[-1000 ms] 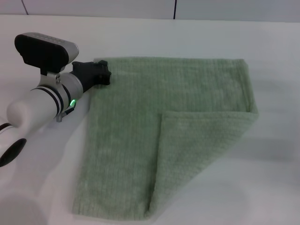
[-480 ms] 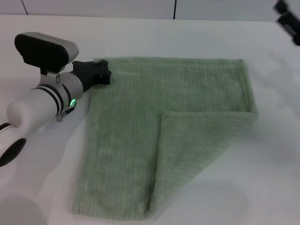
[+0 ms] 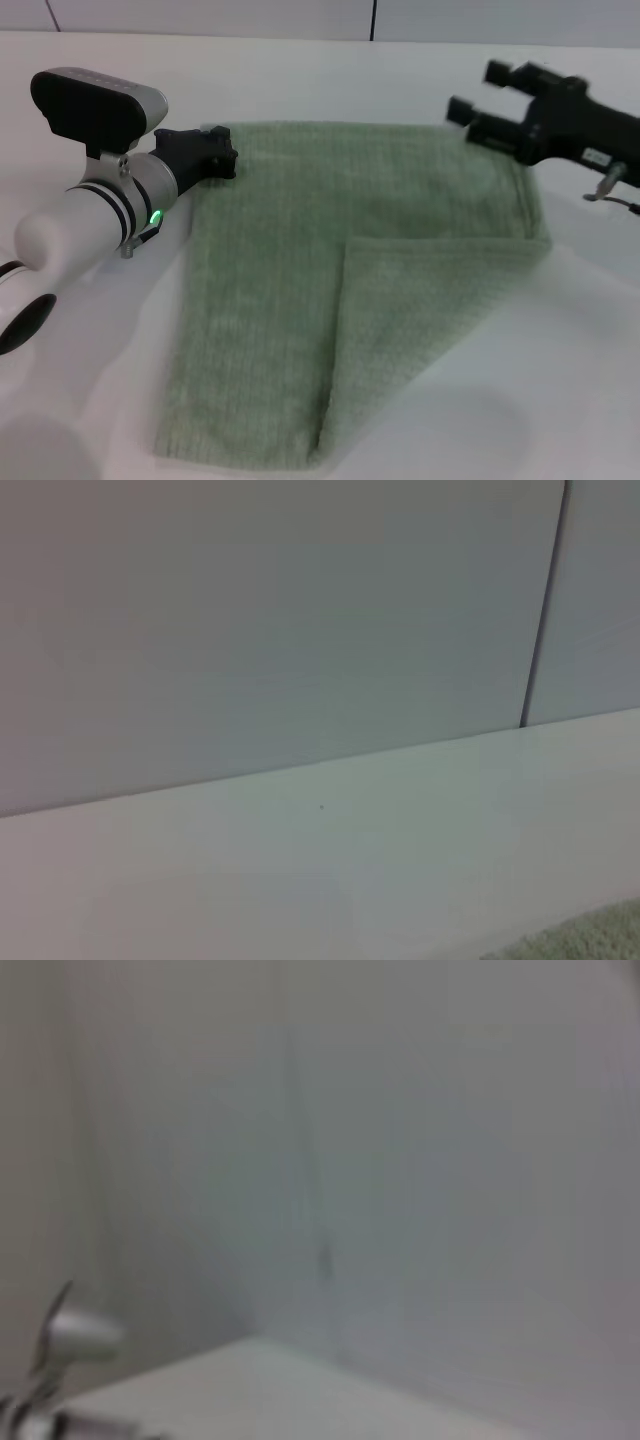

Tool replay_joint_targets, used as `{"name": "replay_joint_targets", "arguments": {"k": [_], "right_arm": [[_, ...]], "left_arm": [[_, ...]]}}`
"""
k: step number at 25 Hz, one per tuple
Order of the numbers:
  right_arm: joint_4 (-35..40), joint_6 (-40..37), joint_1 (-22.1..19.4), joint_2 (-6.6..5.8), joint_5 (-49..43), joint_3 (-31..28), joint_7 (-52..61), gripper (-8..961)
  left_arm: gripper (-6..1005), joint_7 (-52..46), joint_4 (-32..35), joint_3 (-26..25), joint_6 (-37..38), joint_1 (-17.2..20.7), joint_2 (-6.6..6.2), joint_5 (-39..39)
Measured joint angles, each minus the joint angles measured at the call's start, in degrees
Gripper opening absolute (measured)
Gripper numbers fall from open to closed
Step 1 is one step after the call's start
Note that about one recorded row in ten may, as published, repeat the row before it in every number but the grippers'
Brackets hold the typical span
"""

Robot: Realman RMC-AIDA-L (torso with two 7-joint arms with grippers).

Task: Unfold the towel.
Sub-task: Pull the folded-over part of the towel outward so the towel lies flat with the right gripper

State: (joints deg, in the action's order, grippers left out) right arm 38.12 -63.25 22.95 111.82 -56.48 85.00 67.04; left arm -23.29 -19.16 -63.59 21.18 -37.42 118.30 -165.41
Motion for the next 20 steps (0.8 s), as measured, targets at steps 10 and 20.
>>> {"name": "replay_joint_targets", "arguments": {"k": [10, 20], "right_arm": [[6.28, -0.48, 8.85, 0.42, -30.27, -2.17, 28.4, 755], [3.82, -6.95, 19.35, 0.02, -45.89, -2.33, 46.55, 755]], "left_arm": [[-1, 0.0, -0.11, 0.05, 0.0, -0.02, 0.0, 0.0], [-1, 0.0, -0.28, -0.07, 0.14, 0.07, -0.09, 0.0]]}}
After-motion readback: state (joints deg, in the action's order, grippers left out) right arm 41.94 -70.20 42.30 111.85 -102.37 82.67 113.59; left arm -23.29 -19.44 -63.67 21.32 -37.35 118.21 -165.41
